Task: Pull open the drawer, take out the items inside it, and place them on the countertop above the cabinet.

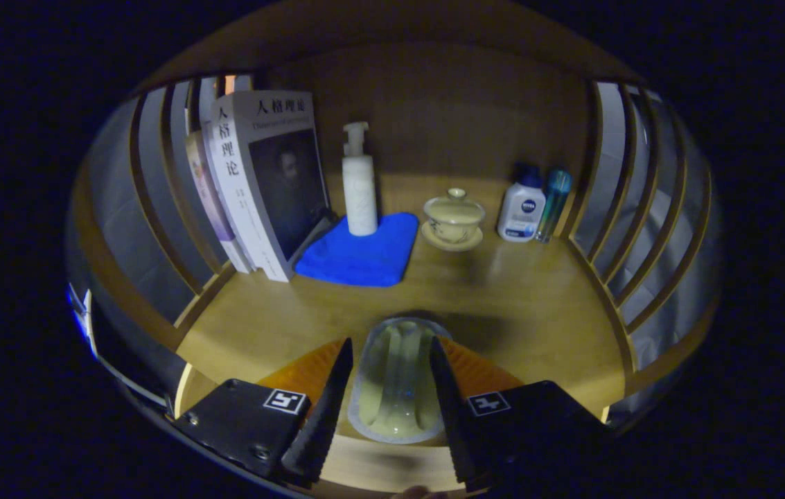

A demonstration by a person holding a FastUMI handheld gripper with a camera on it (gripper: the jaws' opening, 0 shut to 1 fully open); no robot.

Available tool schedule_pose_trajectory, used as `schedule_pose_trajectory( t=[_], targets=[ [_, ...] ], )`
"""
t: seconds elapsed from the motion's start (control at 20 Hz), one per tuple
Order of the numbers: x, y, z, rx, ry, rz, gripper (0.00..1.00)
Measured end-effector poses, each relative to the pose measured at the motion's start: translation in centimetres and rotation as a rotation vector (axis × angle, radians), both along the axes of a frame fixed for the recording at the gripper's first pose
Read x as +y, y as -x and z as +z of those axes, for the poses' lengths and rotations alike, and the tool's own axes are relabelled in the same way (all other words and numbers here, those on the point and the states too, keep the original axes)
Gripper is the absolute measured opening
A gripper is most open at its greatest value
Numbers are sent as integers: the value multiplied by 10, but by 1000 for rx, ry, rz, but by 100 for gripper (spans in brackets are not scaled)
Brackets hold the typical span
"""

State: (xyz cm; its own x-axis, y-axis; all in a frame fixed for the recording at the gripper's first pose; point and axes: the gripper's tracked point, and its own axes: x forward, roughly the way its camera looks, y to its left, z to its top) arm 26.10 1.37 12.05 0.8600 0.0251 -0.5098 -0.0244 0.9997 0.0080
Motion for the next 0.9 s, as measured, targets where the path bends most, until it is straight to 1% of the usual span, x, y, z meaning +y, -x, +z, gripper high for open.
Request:
schedule_pose_trajectory(
  t=[0.05, 0.15, 0.3, 0.4, 0.45, 0.5, 0.6, 0.75, 0.9],
  targets=[
    [2, 4, 7, -45, -10, 0, 71],
    [-2, 19, 24, -172, -7, 2, 71],
    [-1, 74, 39, -339, 3, 3, 71],
    [-4, 115, 37, -414, 23, 2, 91],
    [-5, 133, 34, -453, 32, -7, 100],
    [-4, 155, 39, -493, 29, -12, 100],
    [-2, 187, 31, -557, 7, -28, 100],
    [-2, 231, 5, -577, 14, -38, 100],
    [-2, 256, -25, -597, 25, -66, 100]
  ],
)
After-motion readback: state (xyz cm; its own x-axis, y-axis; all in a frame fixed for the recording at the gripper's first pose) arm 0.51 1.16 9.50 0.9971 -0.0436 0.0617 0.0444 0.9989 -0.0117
